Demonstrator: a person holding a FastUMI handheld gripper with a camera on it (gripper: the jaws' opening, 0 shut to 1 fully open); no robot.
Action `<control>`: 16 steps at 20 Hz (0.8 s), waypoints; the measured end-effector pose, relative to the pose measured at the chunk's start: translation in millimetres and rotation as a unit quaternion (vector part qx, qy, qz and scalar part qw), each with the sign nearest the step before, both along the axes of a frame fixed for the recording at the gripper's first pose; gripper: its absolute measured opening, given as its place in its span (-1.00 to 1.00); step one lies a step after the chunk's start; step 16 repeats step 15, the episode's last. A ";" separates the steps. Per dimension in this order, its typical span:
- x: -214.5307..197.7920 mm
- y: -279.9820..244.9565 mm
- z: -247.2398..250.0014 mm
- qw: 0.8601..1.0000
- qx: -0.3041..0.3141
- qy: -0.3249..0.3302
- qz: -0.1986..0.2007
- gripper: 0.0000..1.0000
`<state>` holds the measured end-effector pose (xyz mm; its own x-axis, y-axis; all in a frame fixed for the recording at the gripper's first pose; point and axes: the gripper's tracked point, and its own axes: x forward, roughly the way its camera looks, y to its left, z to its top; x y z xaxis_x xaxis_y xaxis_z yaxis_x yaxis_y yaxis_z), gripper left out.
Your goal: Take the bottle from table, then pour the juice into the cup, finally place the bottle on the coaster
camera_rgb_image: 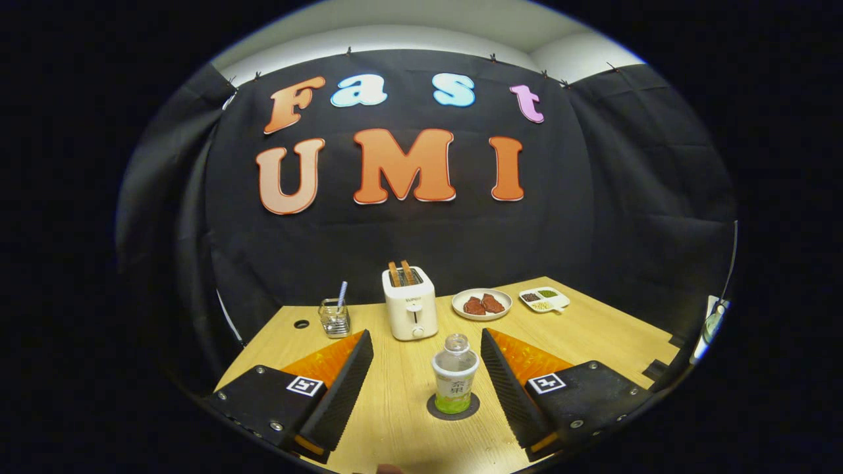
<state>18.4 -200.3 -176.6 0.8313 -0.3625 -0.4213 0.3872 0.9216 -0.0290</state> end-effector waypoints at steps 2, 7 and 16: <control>-9.6 23.2 29.8 1.000 0.011 -0.015 0.016 0.95; -31.1 84.9 81.4 0.997 0.037 -0.046 0.049 0.94; -48.1 147.3 111.3 0.991 0.041 -0.074 0.101 0.93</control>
